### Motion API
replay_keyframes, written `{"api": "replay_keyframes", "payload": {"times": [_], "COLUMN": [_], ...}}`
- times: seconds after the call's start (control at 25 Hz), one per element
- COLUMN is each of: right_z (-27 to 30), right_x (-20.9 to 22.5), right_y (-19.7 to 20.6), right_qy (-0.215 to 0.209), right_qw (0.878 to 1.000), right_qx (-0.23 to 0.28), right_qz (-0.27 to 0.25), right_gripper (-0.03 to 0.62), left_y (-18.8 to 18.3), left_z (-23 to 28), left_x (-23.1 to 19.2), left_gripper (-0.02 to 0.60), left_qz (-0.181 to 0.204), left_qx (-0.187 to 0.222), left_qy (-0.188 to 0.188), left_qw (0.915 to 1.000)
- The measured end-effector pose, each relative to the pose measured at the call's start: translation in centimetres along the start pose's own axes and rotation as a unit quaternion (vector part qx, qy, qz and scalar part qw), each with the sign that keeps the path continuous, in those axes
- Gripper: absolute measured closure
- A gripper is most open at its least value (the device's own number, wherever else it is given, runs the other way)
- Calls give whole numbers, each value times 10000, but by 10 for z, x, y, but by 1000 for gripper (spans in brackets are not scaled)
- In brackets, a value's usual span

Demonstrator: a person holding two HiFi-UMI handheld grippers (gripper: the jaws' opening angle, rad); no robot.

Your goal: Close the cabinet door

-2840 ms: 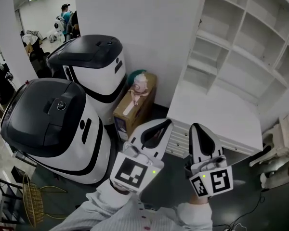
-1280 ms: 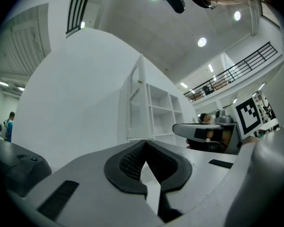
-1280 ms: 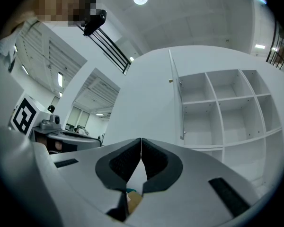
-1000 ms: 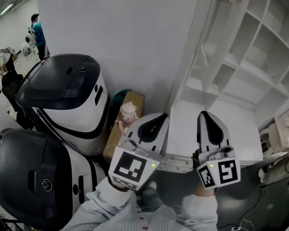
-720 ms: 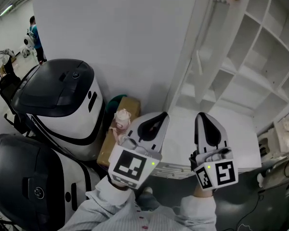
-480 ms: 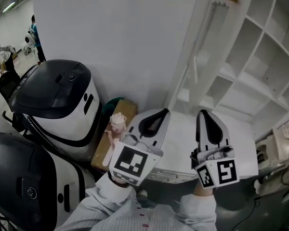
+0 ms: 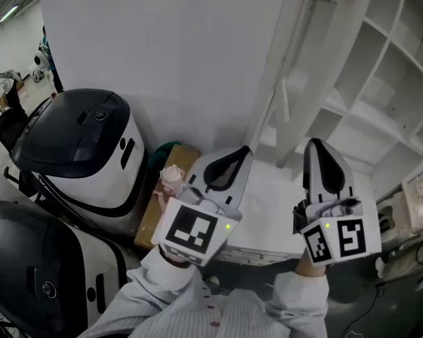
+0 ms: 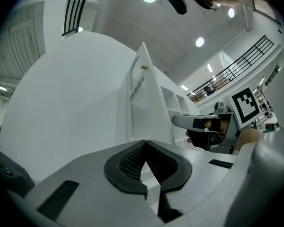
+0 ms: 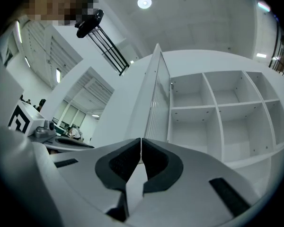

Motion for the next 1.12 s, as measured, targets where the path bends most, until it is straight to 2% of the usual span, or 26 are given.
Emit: {"api": "replay_keyframes", "payload": {"times": [0.32, 0.44, 0.56, 0.76, 1.12], "right_z": [3, 5, 12, 28, 50], "right_x": [-1, -4, -10, -20, -28], "right_y": [-31, -42, -49, -50, -39], "right_qy": [194, 249, 178, 173, 410], "right_qw": [9992, 9988, 9992, 9997, 9983], "right_qx": [361, 414, 340, 142, -30], "right_qz": [-7, -110, -58, -126, -408], "right_gripper": [579, 577, 500, 450, 433], "left_y": [-4, -2, -4, -5, -11], "left_z": [-4, -11, -18, -30, -52], "left_x": [-4, -6, -9, -15, -30], "left_gripper": [571, 571, 571, 571, 571], "left_qz": [-86, -78, -91, -126, -196], "left_qx": [121, 47, 9, -52, -20], "left_qy": [222, 316, 348, 331, 150], "left_qw": [9996, 9995, 9994, 9994, 9997]}}
Point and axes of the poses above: the fingertips, and each gripper's own axes: z forward along the fingers, x to its right, y out of its underside, the point moved 5 cm from there along -z, backward along the fingers, and after that the axes turned 11 degrees about x, right-handed, at the moved point
